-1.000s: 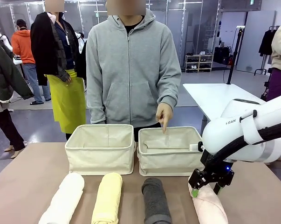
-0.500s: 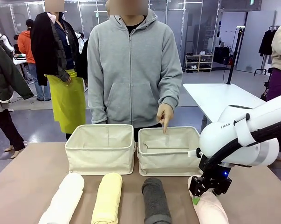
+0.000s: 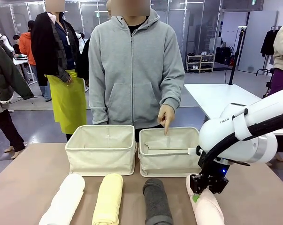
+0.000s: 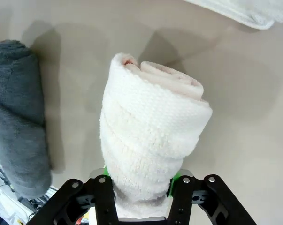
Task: Divide the towels into two baskets.
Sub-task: Pick up one hotel-folded towel and place it in the Fabric basket indicated by the person.
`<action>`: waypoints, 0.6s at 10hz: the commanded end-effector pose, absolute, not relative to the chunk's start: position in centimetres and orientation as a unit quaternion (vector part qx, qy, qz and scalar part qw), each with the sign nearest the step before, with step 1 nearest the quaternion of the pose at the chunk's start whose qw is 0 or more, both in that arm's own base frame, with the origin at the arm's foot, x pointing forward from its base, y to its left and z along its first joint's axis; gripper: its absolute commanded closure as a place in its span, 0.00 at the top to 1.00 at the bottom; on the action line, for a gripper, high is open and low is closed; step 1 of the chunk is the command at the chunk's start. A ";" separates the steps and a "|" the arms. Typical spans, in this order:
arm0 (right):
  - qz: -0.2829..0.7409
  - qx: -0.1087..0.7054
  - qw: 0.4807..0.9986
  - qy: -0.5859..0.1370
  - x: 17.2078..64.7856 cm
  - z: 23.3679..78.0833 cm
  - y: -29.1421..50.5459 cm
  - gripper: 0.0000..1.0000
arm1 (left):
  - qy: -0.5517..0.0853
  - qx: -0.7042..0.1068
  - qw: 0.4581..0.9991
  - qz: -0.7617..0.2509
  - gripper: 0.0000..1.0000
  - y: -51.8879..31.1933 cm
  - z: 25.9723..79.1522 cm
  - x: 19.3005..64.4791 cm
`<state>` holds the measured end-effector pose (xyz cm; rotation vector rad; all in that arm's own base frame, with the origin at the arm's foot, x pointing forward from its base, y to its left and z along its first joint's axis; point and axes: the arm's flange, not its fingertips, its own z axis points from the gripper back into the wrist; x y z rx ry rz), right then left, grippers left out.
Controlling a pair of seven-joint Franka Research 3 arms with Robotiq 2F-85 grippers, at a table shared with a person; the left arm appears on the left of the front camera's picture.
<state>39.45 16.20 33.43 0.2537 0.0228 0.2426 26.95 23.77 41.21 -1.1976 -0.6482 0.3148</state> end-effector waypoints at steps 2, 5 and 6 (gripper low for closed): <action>0.230 0.118 0.966 0.010 37.9 42.0 18.2 0.10 | -0.305 -0.557 0.760 0.139 1.00 24.0 41.3 26.8; 0.478 0.038 0.877 0.009 36.9 46.9 20.5 0.10 | -0.305 -0.557 0.760 0.139 1.00 24.0 41.3 26.8; 0.552 0.025 0.833 0.021 36.0 47.6 20.9 0.10 | -0.305 -0.557 0.760 0.139 1.00 24.0 41.3 26.8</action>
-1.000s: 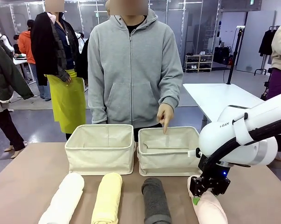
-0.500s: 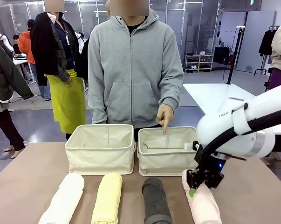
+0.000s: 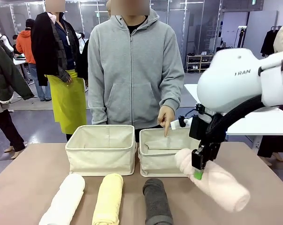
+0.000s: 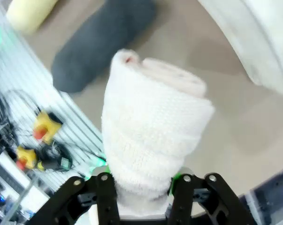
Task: Divide the towels into two baskets.
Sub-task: Pick up one hotel-folded towel and place it in the Fabric basket indicated by the person.
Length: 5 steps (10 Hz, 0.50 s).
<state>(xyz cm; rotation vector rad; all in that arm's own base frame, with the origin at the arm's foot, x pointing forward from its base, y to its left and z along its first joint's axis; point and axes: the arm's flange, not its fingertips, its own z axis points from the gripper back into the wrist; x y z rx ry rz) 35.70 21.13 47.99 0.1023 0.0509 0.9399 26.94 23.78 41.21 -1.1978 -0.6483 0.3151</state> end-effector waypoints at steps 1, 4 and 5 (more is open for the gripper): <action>0.614 0.022 0.788 0.028 34.8 48.2 20.8 0.10 | -0.305 -0.557 0.760 0.139 1.00 24.0 41.3 26.8; 0.664 -0.026 0.747 -0.018 32.2 48.5 19.0 0.10 | -0.305 -0.557 0.760 0.139 1.00 24.0 41.3 26.8; 0.647 -0.016 0.761 0.048 33.9 48.4 21.5 0.10 | -0.305 -0.557 0.760 0.139 1.00 24.0 41.3 26.8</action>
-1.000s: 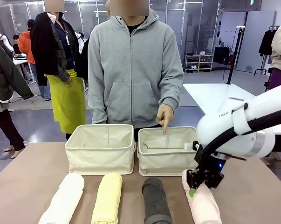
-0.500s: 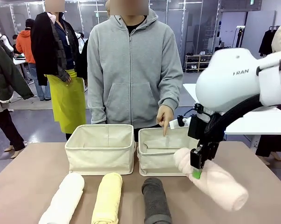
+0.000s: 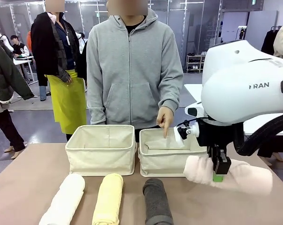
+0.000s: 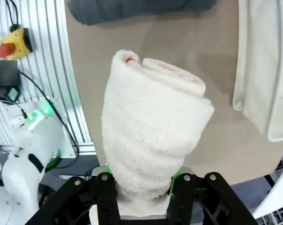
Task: Divide the towels into two baskets.
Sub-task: Pick up one hotel-folded towel and place it in the Fabric basket indicated by the person.
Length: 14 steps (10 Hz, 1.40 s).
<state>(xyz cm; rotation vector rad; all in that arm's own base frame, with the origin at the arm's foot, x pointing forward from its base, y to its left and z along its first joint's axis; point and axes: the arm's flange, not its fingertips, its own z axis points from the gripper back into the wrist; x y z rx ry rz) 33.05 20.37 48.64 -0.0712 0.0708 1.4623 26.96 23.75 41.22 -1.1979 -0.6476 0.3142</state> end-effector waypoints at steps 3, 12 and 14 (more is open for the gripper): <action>0.647 -0.016 0.761 0.048 33.9 48.4 21.5 0.10 | -0.305 -0.557 0.760 0.139 1.00 24.0 41.3 26.8; 0.779 -0.076 0.622 0.009 48.8 54.0 28.7 0.38 | -0.305 -0.557 0.760 0.139 1.00 24.0 41.3 26.8; 0.785 -0.068 0.616 0.002 53.1 52.3 29.9 0.38 | -0.305 -0.557 0.760 0.139 1.00 24.0 41.3 26.8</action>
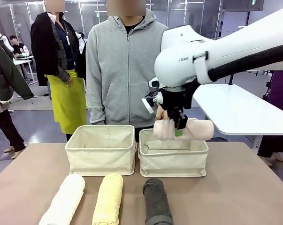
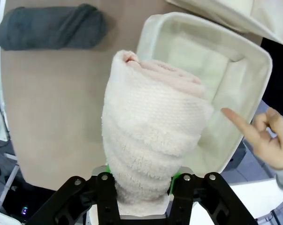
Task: Divide the towels into two baskets.
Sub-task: Pick up one hotel-folded towel and place it in the Fabric basket indicated by the person.
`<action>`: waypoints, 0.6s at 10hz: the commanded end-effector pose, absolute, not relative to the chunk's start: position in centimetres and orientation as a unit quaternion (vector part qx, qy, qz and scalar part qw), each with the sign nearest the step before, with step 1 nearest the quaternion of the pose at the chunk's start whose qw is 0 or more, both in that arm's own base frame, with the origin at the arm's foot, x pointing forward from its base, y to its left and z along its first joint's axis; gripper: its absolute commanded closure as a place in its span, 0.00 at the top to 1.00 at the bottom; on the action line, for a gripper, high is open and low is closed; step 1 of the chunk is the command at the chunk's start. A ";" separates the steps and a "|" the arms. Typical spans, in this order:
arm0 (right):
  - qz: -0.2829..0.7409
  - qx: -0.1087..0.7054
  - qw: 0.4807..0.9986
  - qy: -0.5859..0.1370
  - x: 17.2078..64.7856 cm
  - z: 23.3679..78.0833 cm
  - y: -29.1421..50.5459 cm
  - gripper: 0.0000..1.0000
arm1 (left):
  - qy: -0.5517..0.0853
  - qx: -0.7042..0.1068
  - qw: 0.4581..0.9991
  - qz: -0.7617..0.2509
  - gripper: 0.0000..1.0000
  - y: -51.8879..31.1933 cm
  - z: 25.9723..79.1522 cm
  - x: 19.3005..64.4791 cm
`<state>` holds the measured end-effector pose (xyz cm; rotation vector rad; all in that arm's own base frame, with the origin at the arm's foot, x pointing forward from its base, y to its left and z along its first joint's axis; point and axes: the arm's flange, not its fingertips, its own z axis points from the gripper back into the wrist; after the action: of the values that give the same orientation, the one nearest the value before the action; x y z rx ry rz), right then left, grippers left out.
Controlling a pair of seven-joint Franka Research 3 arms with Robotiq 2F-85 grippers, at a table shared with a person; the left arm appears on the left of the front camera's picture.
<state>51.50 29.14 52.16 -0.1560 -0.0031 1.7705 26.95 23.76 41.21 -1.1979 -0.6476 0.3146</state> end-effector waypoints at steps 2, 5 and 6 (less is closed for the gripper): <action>0.794 -0.054 0.605 -0.018 56.7 49.8 29.7 0.38 | -0.305 -0.557 0.760 0.139 1.00 24.0 41.3 26.8; 0.803 -0.046 0.594 -0.006 59.3 46.1 30.3 0.38 | -0.305 -0.557 0.760 0.139 1.00 24.0 41.3 26.8; 0.801 -0.037 0.598 0.005 59.9 45.2 30.6 0.38 | -0.305 -0.557 0.760 0.139 1.00 24.0 41.3 26.8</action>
<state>59.42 29.99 44.70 -0.0858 -0.0048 1.8280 26.95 23.76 41.21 -1.1980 -0.6474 0.3148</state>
